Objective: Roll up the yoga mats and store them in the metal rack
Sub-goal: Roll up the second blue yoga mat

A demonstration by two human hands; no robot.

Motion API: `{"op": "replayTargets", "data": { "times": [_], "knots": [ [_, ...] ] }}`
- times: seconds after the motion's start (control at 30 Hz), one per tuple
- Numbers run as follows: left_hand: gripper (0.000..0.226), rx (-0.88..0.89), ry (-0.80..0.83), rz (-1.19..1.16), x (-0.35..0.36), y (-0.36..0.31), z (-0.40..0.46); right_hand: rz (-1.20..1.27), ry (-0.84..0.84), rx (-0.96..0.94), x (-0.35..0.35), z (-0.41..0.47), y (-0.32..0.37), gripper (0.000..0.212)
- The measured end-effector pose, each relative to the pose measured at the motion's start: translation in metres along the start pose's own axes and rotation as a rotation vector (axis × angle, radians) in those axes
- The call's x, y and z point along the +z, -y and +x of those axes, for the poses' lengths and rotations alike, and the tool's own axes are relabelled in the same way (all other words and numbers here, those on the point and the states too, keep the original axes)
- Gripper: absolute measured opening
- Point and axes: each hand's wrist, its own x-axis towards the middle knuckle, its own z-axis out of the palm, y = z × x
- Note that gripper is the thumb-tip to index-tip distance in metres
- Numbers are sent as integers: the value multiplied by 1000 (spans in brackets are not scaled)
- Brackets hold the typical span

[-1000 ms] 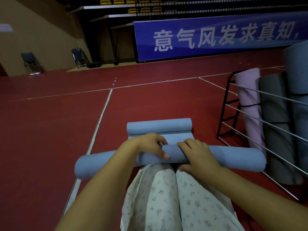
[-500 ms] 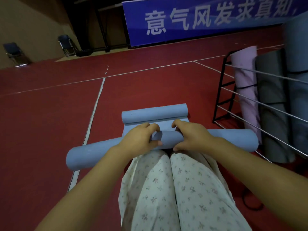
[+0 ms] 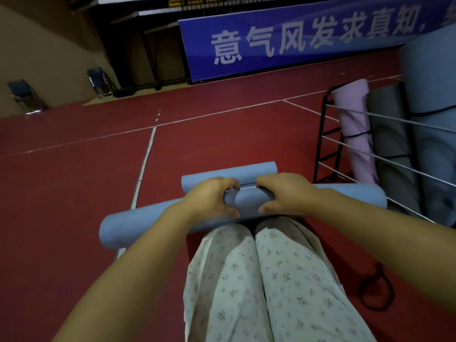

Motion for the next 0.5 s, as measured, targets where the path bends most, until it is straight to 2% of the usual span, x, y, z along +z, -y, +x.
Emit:
{"op": "replayTargets", "data": {
  "times": [0.2, 0.3, 0.37, 0.5],
  "knots": [
    [58, 193, -82, 73, -26, -52, -79, -3, -126, -127, -25, -88, 38, 45],
    [54, 228, -10, 34, -5, -65, -116, 127, -30, -126, -4, -126, 51, 45],
    [52, 181, 67, -25, 13, -67, -128, 182, 69, -94, 13, -135, 55, 44],
    [47, -36, 165, -255, 26, -54, -123, 207, 192, -50, 19, -117, 53, 44]
  ]
}}
